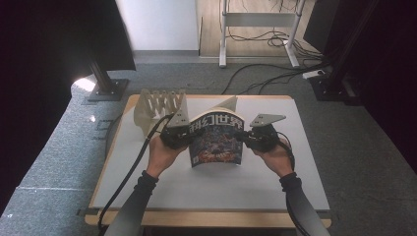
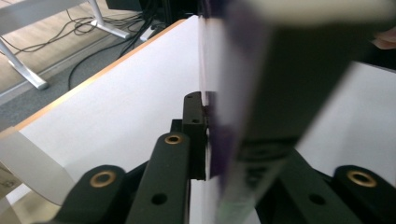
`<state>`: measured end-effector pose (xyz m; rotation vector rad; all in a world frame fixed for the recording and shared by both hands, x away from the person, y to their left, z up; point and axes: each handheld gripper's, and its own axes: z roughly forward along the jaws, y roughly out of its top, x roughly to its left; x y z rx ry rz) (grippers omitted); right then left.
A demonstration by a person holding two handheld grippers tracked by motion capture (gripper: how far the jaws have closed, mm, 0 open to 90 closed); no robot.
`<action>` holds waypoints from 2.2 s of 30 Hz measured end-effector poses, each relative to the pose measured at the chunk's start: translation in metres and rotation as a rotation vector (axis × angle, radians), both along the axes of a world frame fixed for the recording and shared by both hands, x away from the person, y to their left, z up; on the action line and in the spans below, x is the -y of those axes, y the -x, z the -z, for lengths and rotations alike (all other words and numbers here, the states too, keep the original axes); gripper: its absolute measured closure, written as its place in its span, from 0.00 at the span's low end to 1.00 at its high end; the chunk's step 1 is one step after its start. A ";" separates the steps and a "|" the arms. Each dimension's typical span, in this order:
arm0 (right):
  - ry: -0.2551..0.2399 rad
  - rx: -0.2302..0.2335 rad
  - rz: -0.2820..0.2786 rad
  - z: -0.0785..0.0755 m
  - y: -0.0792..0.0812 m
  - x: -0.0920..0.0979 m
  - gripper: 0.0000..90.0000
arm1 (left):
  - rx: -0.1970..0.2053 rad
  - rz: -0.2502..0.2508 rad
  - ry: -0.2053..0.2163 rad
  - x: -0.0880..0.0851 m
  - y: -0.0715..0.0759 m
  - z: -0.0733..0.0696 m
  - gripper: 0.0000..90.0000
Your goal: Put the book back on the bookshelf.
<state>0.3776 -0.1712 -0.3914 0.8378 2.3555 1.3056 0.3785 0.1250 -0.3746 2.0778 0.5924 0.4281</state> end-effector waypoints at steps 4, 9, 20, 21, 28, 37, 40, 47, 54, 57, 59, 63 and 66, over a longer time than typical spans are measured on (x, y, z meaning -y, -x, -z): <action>0.012 0.019 0.036 0.001 0.001 0.006 0.75 | 0.011 0.008 -0.009 -0.001 0.002 -0.001 0.91; -0.003 0.024 0.082 0.005 0.003 0.018 0.59 | -0.009 0.017 0.006 -0.003 0.002 -0.002 0.91; 0.008 -0.019 0.139 0.037 0.006 0.035 0.35 | -0.029 0.013 0.008 -0.017 0.009 -0.016 0.92; 0.015 -0.022 0.147 0.042 0.007 0.035 0.33 | -0.031 0.012 0.006 -0.018 0.010 -0.017 0.92; 0.042 -0.053 0.186 0.067 0.009 0.039 0.19 | -0.052 -0.003 0.026 -0.032 0.015 -0.025 0.92; 0.038 -0.120 0.239 0.104 0.013 0.038 0.03 | -0.063 -0.031 0.027 -0.053 0.025 -0.036 0.92; 0.049 -0.128 0.242 0.113 0.016 0.037 0.00 | -0.062 -0.046 0.028 -0.062 0.029 -0.040 0.92; 0.084 -0.143 0.244 0.133 0.022 0.033 0.00 | -0.072 -0.086 0.048 -0.083 0.033 -0.046 0.92; 0.128 -0.152 0.244 0.143 0.025 0.028 0.00 | -0.060 -0.147 0.059 -0.106 0.040 -0.052 0.92; 0.145 -0.152 0.252 0.145 0.026 0.028 0.00 | -0.059 -0.169 0.057 -0.115 0.042 -0.056 0.92; 0.146 -0.151 0.254 0.145 0.026 0.027 0.00 | -0.060 -0.185 0.060 -0.122 0.043 -0.058 0.92; 0.144 -0.152 0.255 0.145 0.026 0.027 0.00 | -0.062 -0.217 0.065 -0.139 0.045 -0.062 0.92; 0.142 -0.151 0.254 0.145 0.026 0.028 0.00 | -0.060 -0.251 0.068 -0.150 0.045 -0.065 0.92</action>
